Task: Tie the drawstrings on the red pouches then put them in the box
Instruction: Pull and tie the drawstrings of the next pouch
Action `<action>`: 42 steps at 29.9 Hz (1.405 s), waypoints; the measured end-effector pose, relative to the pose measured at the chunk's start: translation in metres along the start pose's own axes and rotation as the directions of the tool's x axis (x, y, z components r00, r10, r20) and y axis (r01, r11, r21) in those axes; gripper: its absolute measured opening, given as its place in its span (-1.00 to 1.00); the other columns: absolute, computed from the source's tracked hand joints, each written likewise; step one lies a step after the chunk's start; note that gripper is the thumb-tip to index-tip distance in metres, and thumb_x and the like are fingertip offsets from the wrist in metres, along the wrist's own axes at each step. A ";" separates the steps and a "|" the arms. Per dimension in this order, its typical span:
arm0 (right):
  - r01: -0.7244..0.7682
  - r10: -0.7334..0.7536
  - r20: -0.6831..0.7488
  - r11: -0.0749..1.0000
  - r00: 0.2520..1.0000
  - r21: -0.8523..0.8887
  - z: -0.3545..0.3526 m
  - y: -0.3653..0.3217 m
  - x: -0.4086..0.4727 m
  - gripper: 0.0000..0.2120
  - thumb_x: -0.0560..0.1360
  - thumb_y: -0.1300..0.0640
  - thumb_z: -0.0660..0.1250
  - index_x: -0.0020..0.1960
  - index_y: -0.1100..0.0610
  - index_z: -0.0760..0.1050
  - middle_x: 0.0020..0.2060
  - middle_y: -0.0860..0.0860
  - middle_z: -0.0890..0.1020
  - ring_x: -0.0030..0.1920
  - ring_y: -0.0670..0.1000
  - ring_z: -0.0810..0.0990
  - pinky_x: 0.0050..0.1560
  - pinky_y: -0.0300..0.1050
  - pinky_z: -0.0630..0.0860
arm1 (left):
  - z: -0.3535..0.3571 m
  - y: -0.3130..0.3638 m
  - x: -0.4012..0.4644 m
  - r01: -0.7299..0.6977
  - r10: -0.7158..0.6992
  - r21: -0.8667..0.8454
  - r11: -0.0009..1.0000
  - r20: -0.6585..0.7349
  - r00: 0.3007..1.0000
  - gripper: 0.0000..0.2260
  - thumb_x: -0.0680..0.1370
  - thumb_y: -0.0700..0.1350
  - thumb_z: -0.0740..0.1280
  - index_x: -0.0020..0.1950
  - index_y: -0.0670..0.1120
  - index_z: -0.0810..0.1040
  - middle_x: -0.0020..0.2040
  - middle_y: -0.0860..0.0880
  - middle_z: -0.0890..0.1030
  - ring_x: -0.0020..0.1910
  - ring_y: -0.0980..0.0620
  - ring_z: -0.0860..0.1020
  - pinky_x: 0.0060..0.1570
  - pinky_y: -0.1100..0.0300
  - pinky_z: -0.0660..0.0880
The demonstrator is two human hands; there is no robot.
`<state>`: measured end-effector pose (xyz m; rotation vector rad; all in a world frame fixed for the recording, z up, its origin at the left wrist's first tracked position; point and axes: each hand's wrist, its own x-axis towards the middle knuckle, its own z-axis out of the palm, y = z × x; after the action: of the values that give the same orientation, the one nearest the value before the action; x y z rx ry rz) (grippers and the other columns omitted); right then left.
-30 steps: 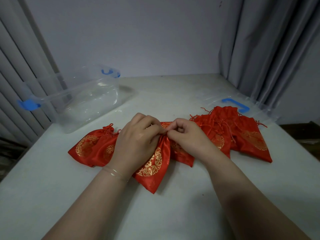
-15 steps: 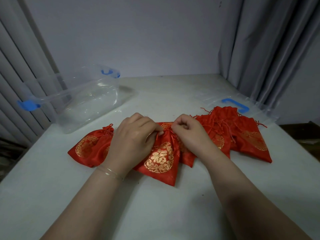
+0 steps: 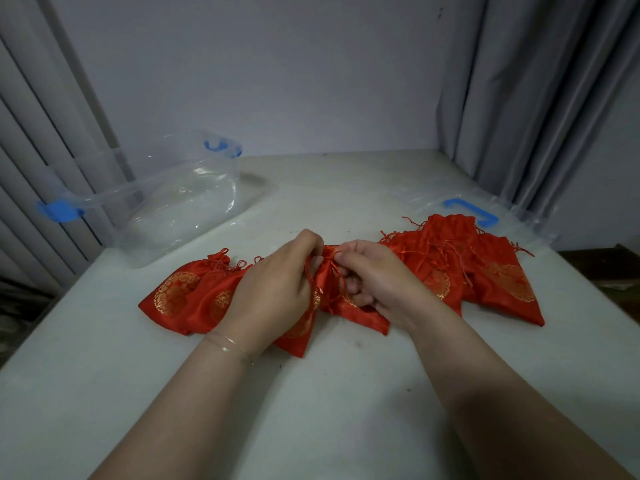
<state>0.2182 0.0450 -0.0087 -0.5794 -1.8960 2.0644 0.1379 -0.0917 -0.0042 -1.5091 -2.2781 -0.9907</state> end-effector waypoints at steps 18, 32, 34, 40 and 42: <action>0.301 -0.436 -0.043 0.685 0.899 -0.663 0.000 0.006 -0.003 -0.96 0.56 0.16 0.19 -0.03 0.04 0.34 -0.35 -0.13 0.44 -0.41 -0.15 0.44 -0.35 -0.09 0.39 | -0.002 -0.003 -0.001 0.090 -0.072 -0.229 0.969 0.085 0.994 -0.93 0.61 -0.08 0.20 -0.07 0.03 0.35 -0.38 0.04 0.43 -0.39 0.09 0.37 -0.26 0.02 0.40; 0.153 -0.169 -0.026 0.940 0.985 -0.305 0.004 0.011 0.006 -0.87 0.57 0.24 0.19 -0.10 0.04 0.36 -0.39 0.03 0.45 -0.56 -0.16 0.42 -0.60 -0.25 0.36 | -0.003 0.004 0.000 0.068 -0.087 -0.416 0.907 -0.028 0.996 -0.91 0.49 -0.12 0.37 -0.21 -0.05 0.53 -0.13 0.05 0.65 -0.02 0.09 0.44 -0.06 0.45 0.28; 0.164 -0.177 -0.031 0.953 0.984 -0.256 0.004 0.010 0.004 -0.90 0.56 0.22 0.20 -0.09 0.05 0.36 -0.41 0.05 0.46 -0.57 -0.11 0.41 -0.59 -0.22 0.36 | -0.003 0.000 0.002 0.136 -0.164 -0.499 0.856 -0.012 0.986 -0.89 0.48 -0.06 0.35 -0.22 -0.06 0.56 -0.20 -0.01 0.64 -0.10 -0.01 0.48 -0.08 0.30 0.37; 0.379 -0.392 0.032 0.862 0.919 -0.338 0.014 0.007 -0.010 -0.86 0.57 0.26 0.19 -0.09 0.04 0.34 -0.45 -0.06 0.41 -0.56 -0.18 0.39 -0.48 -0.35 0.30 | -0.003 0.003 0.007 0.378 -0.463 -0.669 0.640 0.058 0.885 -0.67 0.55 -0.10 0.34 -0.37 -0.23 0.53 -0.39 -0.02 0.53 -0.30 0.11 0.46 -0.27 0.42 0.36; 0.480 -0.515 0.090 0.702 0.852 -0.526 0.015 0.011 -0.009 -0.88 0.56 0.25 0.21 -0.05 0.04 0.36 -0.29 -0.15 0.41 -0.38 -0.22 0.46 -0.32 -0.37 0.32 | -0.001 -0.002 0.007 0.448 -0.506 -0.680 0.580 0.131 0.853 -0.69 0.54 -0.06 0.36 -0.35 -0.20 0.56 -0.37 -0.05 0.58 -0.30 0.07 0.48 -0.24 0.34 0.38</action>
<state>0.2200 0.0262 -0.0173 -0.1846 -2.2755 1.1587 0.1331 -0.0874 -0.0006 -0.9707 -2.4325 -2.2287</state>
